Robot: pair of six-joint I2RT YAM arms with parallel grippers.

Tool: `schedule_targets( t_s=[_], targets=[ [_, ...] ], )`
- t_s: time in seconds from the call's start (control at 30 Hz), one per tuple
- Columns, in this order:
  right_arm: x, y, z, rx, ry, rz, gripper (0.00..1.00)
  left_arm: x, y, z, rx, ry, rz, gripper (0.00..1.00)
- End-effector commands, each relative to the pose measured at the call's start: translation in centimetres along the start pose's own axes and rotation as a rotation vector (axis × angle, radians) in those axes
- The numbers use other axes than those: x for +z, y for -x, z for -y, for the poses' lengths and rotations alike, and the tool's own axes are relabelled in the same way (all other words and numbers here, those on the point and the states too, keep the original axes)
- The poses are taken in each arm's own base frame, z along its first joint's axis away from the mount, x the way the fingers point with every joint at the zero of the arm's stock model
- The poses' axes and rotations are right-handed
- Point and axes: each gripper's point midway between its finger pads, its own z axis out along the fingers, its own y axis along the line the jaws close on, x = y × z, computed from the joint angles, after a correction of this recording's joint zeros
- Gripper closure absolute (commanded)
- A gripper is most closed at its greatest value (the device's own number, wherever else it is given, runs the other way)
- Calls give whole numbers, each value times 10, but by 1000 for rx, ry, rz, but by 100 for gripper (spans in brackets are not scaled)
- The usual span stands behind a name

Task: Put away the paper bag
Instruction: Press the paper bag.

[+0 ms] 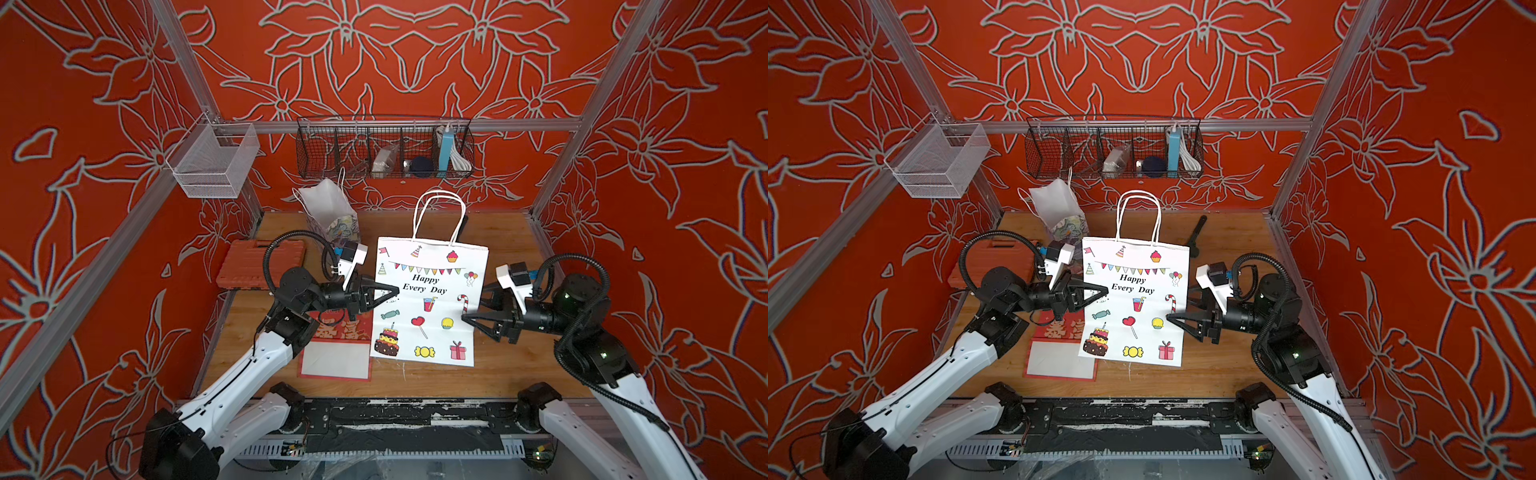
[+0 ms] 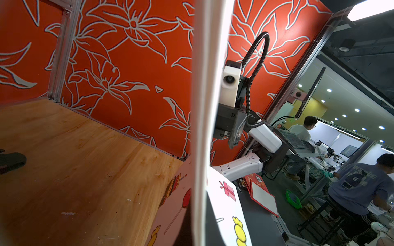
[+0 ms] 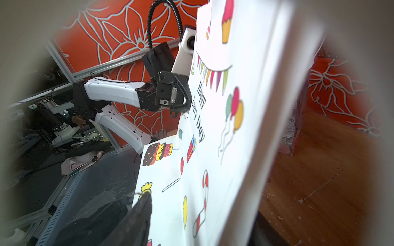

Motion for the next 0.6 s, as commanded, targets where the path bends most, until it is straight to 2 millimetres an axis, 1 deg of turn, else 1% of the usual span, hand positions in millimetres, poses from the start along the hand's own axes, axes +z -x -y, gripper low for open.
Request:
schedule_targets(
  t_s=[0.0,0.1,0.13,0.17,0.27,0.3,0.33,0.37,0.4,0.43,0.47,0.5,0.57],
  targets=[
    [1,-13,-3,15,35,-29,55,-1,21,14,64,-17,49,100],
    [1,-11,-4,15,42,-26,90,-1,21,11,59,-7,50,100],
    [1,-9,-6,8,42,-20,98,-1,20,10,56,0,48,100],
    [0,-8,-6,4,41,-16,100,-1,19,8,55,9,44,100],
    [-1,-5,-6,1,29,-3,100,-2,18,5,52,29,40,100],
    [-1,-6,-5,6,19,-2,92,-2,17,4,49,31,40,100],
    [-2,-8,-3,15,4,-3,69,-2,17,4,44,36,43,100],
    [-2,-12,0,31,-18,-10,53,-3,17,3,40,40,49,100],
    [-2,-16,2,44,-31,-18,43,-4,17,3,35,42,55,100],
    [-2,-19,4,53,-36,-25,39,-4,17,4,33,40,58,100],
    [-2,-23,5,66,-34,-31,37,-4,17,5,32,40,61,100],
    [-1,-25,5,74,-27,-34,38,-5,17,5,31,41,61,100],
    [0,-28,5,89,-16,-35,44,-5,18,7,35,42,65,100]
  ],
)
